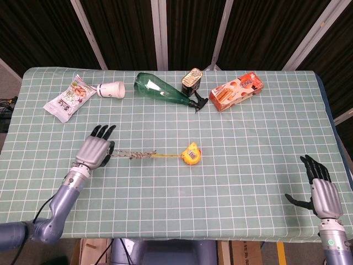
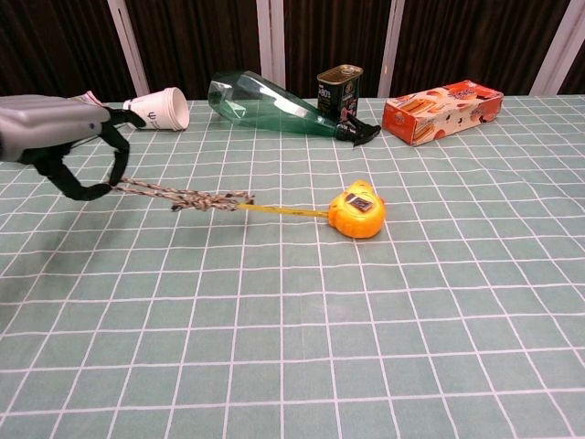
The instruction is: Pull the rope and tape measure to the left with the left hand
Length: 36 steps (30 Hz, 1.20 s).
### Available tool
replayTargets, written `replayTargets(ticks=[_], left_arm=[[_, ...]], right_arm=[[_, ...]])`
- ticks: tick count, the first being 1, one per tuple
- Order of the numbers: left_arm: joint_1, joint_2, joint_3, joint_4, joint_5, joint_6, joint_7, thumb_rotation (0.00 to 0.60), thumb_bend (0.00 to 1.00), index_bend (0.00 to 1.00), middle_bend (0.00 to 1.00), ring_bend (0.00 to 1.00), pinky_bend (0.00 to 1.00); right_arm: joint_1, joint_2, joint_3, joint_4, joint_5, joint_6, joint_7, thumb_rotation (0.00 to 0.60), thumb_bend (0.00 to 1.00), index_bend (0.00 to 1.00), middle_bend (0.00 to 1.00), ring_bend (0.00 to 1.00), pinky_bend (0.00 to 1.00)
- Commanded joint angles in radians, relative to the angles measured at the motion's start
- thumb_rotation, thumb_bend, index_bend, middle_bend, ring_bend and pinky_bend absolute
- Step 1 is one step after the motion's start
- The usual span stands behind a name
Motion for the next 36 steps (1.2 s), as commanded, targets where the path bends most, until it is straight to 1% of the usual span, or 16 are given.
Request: replayTargets(ticks=[1,8,11,14,22,26,31,32,34,36], left_arm=[[0.055,0.064,0.023,-0.032,0.038,0.048,-0.045,0.6,0.57,0.59,0.0,0.0,0.0],[0.149,0.177,0.03,-0.03,0.058,0.119,-0.127,0.6,0.57,0.59,0.0,0.0,0.0],[0.187,0.219,0.033,-0.002,0.053,0.138,-0.154,0.6,0.57,0.59,0.0,0.0,0.0],[0.222,0.249,0.022,0.044,0.02,0.142,-0.197,0.6,0.57,0.6,0.0,0.0,0.0],[0.283,0.279,-0.011,0.178,-0.024,0.156,-0.264,0.6,0.57,0.59,0.0,0.0,0.0],[0.299,0.279,-0.034,0.249,-0.067,0.122,-0.283,0.6,0.56,0.6,0.0,0.0,0.0],[0.309,0.268,-0.051,0.3,-0.076,0.099,-0.293,0.6,0.56,0.58,0.0,0.0,0.0],[0.311,0.266,-0.054,0.304,-0.077,0.096,-0.293,0.6,0.55,0.56,0.0,0.0,0.0],[0.315,0.263,-0.058,0.306,-0.076,0.089,-0.291,0.6,0.48,0.49,0.0,0.0,0.0],[0.319,0.263,-0.058,0.3,-0.073,0.085,-0.288,0.6,0.3,0.35,0.0,0.0,0.0]], right_arm=[[0.0,0.0,-0.002,0.001,-0.007,0.003,-0.002,0.6,0.17,0.0,0.0,0.0,0.0],[-0.002,-0.003,-0.004,0.004,-0.018,0.013,-0.008,0.6,0.17,0.0,0.0,0.0,0.0],[-0.001,-0.004,-0.003,0.006,-0.015,0.011,-0.01,0.6,0.17,0.0,0.0,0.0,0.0],[0.0,-0.005,-0.002,0.009,-0.012,0.009,-0.01,0.6,0.17,0.0,0.0,0.0,0.0],[0.003,-0.009,-0.005,0.007,-0.018,0.007,-0.021,0.6,0.17,0.0,0.0,0.0,0.0],[0.003,-0.011,-0.004,0.008,-0.019,0.009,-0.026,0.6,0.17,0.0,0.0,0.0,0.0],[0.004,-0.014,-0.004,0.008,-0.02,0.01,-0.03,0.6,0.17,0.0,0.0,0.0,0.0],[0.004,-0.014,-0.005,0.008,-0.02,0.01,-0.03,0.6,0.17,0.0,0.0,0.0,0.0],[0.004,-0.013,-0.005,0.007,-0.019,0.009,-0.03,0.6,0.17,0.0,0.0,0.0,0.0],[0.003,-0.012,-0.004,0.007,-0.018,0.009,-0.028,0.6,0.17,0.0,0.0,0.0,0.0]])
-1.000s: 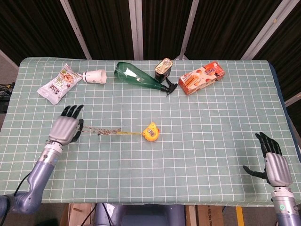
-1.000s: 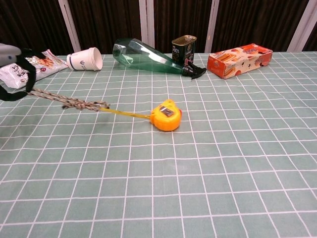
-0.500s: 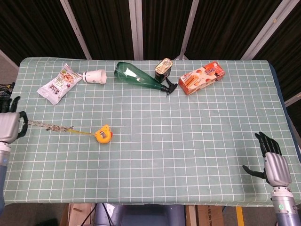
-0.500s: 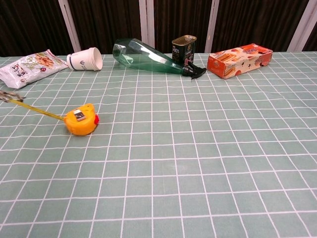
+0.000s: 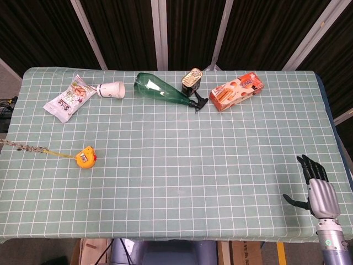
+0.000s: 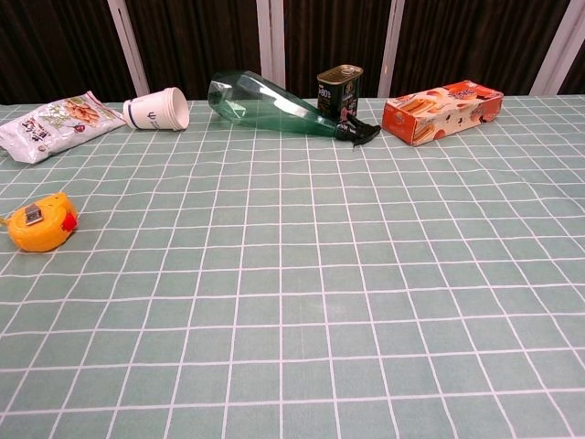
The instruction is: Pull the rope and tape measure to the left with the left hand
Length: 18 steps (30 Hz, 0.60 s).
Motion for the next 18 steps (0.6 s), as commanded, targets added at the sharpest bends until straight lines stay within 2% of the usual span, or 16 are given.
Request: replayTargets(ticks=[1,3,7,12,14,18], left_arm=[[0.007,0.001,-0.002,-0.013,0.004,-0.003,0.004,0.6,0.24,0.31,0.0,0.0,0.0],[0.014,0.003,-0.007,-0.033,0.008,0.003,-0.001,0.6,0.12,0.17,0.0,0.0,0.0],[0.043,0.013,-0.02,-0.104,0.032,0.046,-0.033,0.6,0.07,0.05,0.0,0.0,0.0],[0.113,0.025,-0.028,-0.265,0.125,0.168,-0.13,0.6,0.07,0.0,0.0,0.0,0.0],[0.16,0.018,-0.002,-0.349,0.214,0.244,-0.167,0.6,0.07,0.0,0.0,0.0,0.0],[0.221,-0.007,0.064,-0.421,0.364,0.323,-0.178,0.6,0.05,0.0,0.0,0.0,0.0]], right_arm=[[0.0,0.001,0.0,0.0,-0.001,0.0,0.002,0.6,0.17,0.0,0.0,0.0,0.0],[0.0,0.002,-0.002,0.0,-0.002,-0.002,0.002,0.6,0.17,0.0,0.0,0.0,0.0],[0.0,0.002,-0.003,0.001,-0.006,-0.001,0.003,0.6,0.17,0.0,0.0,0.0,0.0],[0.002,0.003,-0.008,0.003,-0.012,-0.006,-0.004,0.6,0.17,0.0,0.0,0.0,0.0],[0.004,0.004,-0.014,0.007,-0.022,-0.008,-0.009,0.6,0.17,0.0,0.0,0.0,0.0],[0.006,0.005,-0.023,0.015,-0.044,-0.005,-0.022,0.6,0.17,0.0,0.0,0.0,0.0]])
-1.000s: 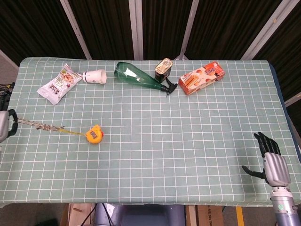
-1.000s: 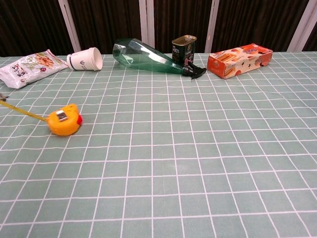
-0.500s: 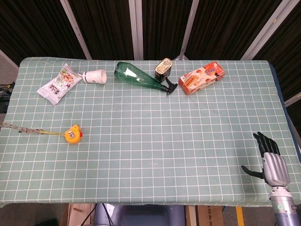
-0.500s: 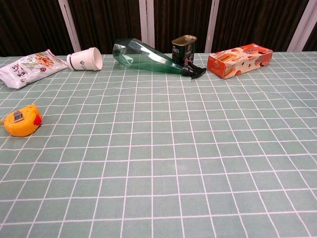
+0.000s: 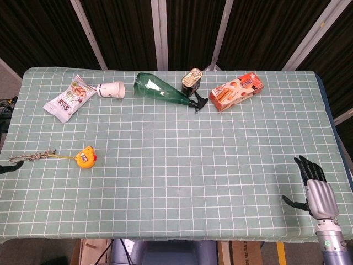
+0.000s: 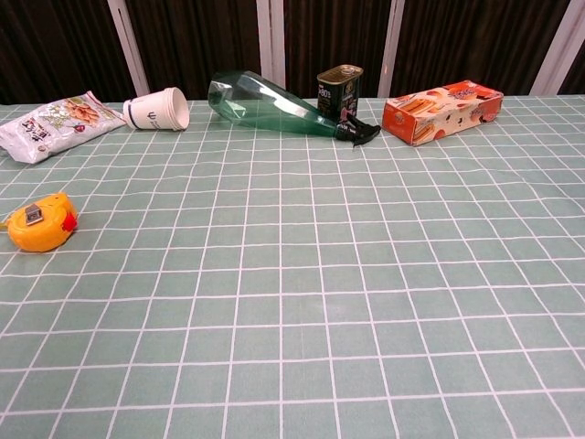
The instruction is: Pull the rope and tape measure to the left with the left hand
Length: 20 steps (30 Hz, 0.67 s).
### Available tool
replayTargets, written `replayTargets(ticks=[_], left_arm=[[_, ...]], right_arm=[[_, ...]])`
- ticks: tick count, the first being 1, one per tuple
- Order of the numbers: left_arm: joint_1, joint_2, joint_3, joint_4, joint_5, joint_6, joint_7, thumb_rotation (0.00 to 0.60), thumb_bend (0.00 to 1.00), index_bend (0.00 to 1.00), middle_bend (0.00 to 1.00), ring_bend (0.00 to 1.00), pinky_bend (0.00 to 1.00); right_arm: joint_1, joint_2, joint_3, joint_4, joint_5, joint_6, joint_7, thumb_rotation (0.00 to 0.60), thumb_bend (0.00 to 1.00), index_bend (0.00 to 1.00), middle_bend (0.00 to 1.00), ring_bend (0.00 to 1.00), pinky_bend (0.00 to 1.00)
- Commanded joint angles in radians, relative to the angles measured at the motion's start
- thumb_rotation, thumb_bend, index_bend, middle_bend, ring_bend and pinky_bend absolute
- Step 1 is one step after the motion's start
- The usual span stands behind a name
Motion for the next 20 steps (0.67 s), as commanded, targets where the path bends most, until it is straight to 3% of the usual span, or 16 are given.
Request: replayTargets(ticks=[1,8,14,20], left_arm=[[0.089,-0.03,0.075,-0.096,0.182,0.117,-0.04,0.6,0.04,0.0,0.0,0.0,0.0],[0.106,-0.1,0.155,-0.035,0.353,0.089,-0.036,0.6,0.02,0.0,0.0,0.0,0.0],[0.125,-0.14,0.176,0.008,0.446,0.11,-0.006,0.6,0.01,0.0,0.0,0.0,0.0],[0.149,-0.138,0.176,0.028,0.462,0.126,-0.027,0.6,0.01,0.0,0.0,0.0,0.0]], right_arm=[[0.002,0.0,-0.007,0.006,-0.015,0.003,-0.01,0.6,0.17,0.0,0.0,0.0,0.0],[-0.001,-0.012,-0.021,0.025,-0.072,0.037,-0.041,0.6,0.17,0.0,0.0,0.0,0.0],[-0.004,-0.032,-0.026,0.052,-0.119,0.076,-0.072,0.6,0.17,0.0,0.0,0.0,0.0],[-0.016,-0.047,-0.022,0.077,-0.144,0.126,-0.079,0.6,0.17,0.0,0.0,0.0,0.0]])
